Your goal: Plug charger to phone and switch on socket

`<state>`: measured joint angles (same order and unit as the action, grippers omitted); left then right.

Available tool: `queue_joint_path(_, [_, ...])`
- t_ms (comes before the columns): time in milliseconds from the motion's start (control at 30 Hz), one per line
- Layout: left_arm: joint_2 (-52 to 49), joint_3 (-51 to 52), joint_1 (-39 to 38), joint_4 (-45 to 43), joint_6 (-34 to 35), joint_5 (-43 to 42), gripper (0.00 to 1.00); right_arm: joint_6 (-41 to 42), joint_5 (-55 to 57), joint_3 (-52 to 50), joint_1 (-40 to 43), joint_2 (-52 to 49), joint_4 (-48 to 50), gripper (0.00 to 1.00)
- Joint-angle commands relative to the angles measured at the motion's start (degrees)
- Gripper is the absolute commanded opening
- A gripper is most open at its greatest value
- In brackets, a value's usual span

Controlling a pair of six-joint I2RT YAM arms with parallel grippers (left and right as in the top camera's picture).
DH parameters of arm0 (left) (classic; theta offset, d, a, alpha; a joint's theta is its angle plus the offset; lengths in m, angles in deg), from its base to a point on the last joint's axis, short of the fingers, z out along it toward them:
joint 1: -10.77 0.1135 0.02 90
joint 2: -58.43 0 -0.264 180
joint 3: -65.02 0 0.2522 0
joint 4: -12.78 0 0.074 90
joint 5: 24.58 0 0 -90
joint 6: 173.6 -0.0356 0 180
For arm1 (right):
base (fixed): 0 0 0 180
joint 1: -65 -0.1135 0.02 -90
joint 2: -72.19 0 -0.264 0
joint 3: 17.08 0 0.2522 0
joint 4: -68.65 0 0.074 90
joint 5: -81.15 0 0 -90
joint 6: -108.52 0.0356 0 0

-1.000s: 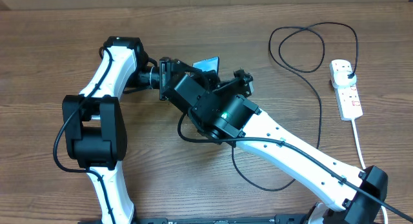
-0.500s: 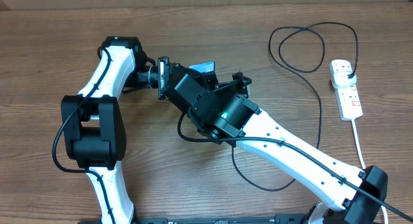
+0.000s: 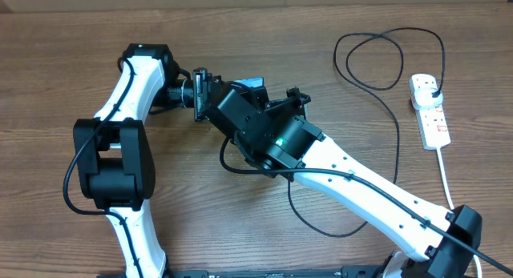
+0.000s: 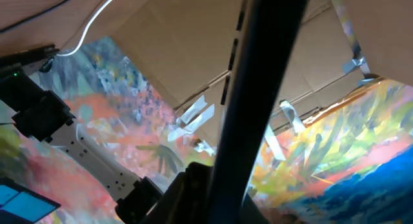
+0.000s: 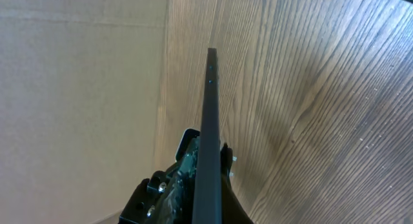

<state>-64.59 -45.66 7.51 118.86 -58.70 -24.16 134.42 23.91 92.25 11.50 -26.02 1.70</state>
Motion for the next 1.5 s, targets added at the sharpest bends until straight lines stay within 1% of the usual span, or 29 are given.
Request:
queue_joint_path(0, [-0.4, -0.5, -0.8, 1.2, 2.6, -1.0, 0.1, 8.0, 2.4, 1.6, -0.4, 2.7, 2.6, 0.06])
queue_joint_path(33, [-0.4, -0.5, -0.8, 1.6, 2.6, -1.0, 0.1, 8.0, 2.4, 1.6, -0.4, 2.7, 2.6, 0.07])
queue_joint_path(100, [-0.4, -0.5, -0.8, 2.3, 2.6, -1.0, 0.05, 8.0, 2.4, 1.6, -0.4, 2.7, 2.6, 0.13])
queue_joint_path(133, [-0.4, -0.5, -0.8, 2.3, 2.6, -1.0, 0.04, 8.0, 2.4, 1.6, -0.4, 2.7, 2.5, 0.19])
queue_joint_path(200, [-0.4, -0.5, -0.8, 2.3, 2.5, -1.0, 0.04, 6.7, 2.5, 1.6, -0.4, 2.7, 2.3, 0.54])
queue_joint_path(233, [-0.4, -0.5, -0.8, 2.3, 2.3, -1.0, 0.04, 6.6, 2.5, 1.6, -0.4, 2.7, 1.8, 0.68])
queue_joint_path(300, [-0.4, -0.5, -0.8, 1.9, 1.0, -1.0, 0.04, 6.6, 2.9, 1.6, -0.4, 2.9, 0.9, 0.82])
queue_joint_path(367, [-0.4, -0.5, -0.8, 1.9, -0.3, -1.0, 0.04, 6.6, 4.7, 1.6, -0.4, 3.5, -1.2, 0.83])
queue_joint_path(400, [-0.4, -0.5, -0.8, 1.8, -0.8, -1.0, 0.04, 4.2, 6.3, 1.6, -0.4, 4.3, -2.6, 0.86])
queue_joint_path(467, [-0.4, -0.5, -0.7, 0.3, -0.9, -1.0, 0.04, -2.8, 9.8, 1.6, -0.4, 5.9, -4.5, 0.92])
queue_joint_path(500, [-0.4, -0.5, -0.7, -2.9, -0.9, -0.9, 0.04, -8.9, 11.7, 1.6, -0.4, 7.7, -6.2, 0.96])
queue_joint_path(533, [-0.4, -0.5, -0.7, -5.4, -1.0, -0.8, 0.04, -11.9, 12.1, 1.6, -0.4, 8.6, -7.0, 0.96])
queue_joint_path(567, [-0.4, -0.5, -0.7, -10.7, -1.2, 1.2, 0.04, -19.7, 12.2, 1.6, 0.0, 10.5, -8.1, 0.97])
queue_joint_path(633, [-0.4, -0.5, -0.4, -18.2, -1.2, 9.9, 0.04, -33.8, 10.4, 1.6, 1.5, 13.1, -9.5, 1.0])
queue_joint_path(667, [-0.4, -0.5, -0.2, -20.2, -3.3, 15.9, 0.04, -41.2, 7.0, 1.6, 3.4, 14.8, -12.6, 1.0])
queue_joint_path(700, [-0.4, -0.5, -0.2, -20.4, -5.6, 17.6, 0.04, -42.0, 5.3, 1.6, 4.6, 15.5, -14.8, 1.0])
queue_joint_path(767, [-0.3, -0.5, -0.2, -19.8, -14.7, 17.7, 0.04, -42.4, 0.2, 1.6, 9.7, 16.3, -23.3, 1.0])
queue_joint_path(867, [1.7, -0.5, -0.2, -19.5, -23.1, 17.6, 0.04, -42.5, -3.7, 1.2, 18.1, 15.6, -33.3, 1.0])
queue_joint_path(933, [4.7, -0.5, -0.1, -19.7, -25.6, 19.6, 0.04, -42.5, -5.5, 0.4, 22.2, 14.7, -36.9, 1.0])
queue_joint_path(967, [6.2, -0.5, -0.1, -20.3, -25.5, 21.5, 0.04, -42.5, -6.3, 0.1, 23.2, 14.3, -37.5, 1.0])
queue_joint_path(1033, [11.5, -0.5, -0.1, -23.3, -22.2, 30.9, 0.04, -42.5, -10.1, -1.4, 24.3, 13.1, -37.5, 1.0])
queue_joint_path(1067, [14.6, -0.5, -0.1, -25.0, -17.9, 39.1, 0.04, -42.5, -11.4, -1.9, 24.3, 12.5, -37.1, 1.0])
queue_joint_path(1133, [17.8, -0.5, -0.1, -26.4, -13.1, 50.1, 0.04, -42.9, -13.2, -2.0, 24.3, 11.5, -37.3, 1.0])
queue_joint_path(1167, [20.0, -0.5, -0.1, -26.9, -11.6, 60.0, 0.04, -44.2, -14.9, -2.0, 24.2, 10.7, -37.0, 1.0])
queue_joint_path(1233, [21.6, -0.5, -0.1, -26.1, -10.5, 68.6, 0.04, -48.4, -17.0, -2.0, 24.2, 9.4, -35.4, 1.0])
queue_joint_path(1267, [21.9, -0.5, -0.1, -25.9, -10.5, 69.4, 0.04, -50.8, -17.5, -2.0, 24.2, 8.9, -34.6, 1.0])
queue_joint_path(1333, [21.8, -0.4, -0.1, -25.2, -10.5, 70.2, 0.04, -61.7, -21.7, -2.0, 24.2, 7.0, -30.6, 1.0])
queue_joint_path(1367, [21.8, -0.3, -0.1, -25.2, -10.6, 71.0, 0.04, -68.8, -27.0, -2.0, 24.2, 5.3, -28.2, 1.0])
queue_joint_path(1467, [21.8, -0.3, -0.2, -25.1, -10.5, 73.1, 0.04, -77.0, -34.2, -2.0, 24.2, 1.9, -26.3, 1.0])
